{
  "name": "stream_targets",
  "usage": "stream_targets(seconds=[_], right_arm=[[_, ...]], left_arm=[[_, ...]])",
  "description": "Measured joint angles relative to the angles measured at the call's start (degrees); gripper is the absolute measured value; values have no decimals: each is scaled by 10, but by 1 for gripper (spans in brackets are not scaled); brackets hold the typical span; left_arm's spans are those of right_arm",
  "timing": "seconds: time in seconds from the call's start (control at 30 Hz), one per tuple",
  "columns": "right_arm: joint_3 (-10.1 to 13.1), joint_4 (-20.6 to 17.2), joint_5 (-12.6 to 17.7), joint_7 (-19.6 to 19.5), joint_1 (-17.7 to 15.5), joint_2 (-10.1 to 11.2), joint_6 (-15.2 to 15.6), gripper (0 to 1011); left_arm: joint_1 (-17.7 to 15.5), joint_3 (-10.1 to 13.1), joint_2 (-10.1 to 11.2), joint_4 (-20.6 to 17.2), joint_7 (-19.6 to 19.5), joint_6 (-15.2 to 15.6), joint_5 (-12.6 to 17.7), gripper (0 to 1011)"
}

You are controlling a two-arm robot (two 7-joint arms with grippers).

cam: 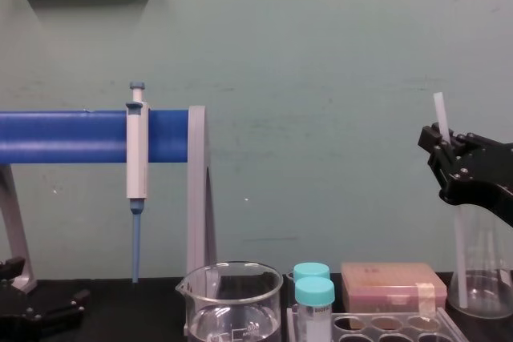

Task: Pick up the stirring rod with one hand, then place it down.

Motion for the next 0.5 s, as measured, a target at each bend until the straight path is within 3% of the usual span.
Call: stream_targets(seconds=[0.5], right_arm=[[-1, 2, 2, 1, 1, 1, -2, 66]], left_arm=[[0, 0, 0, 0, 0, 0, 0, 1000]])
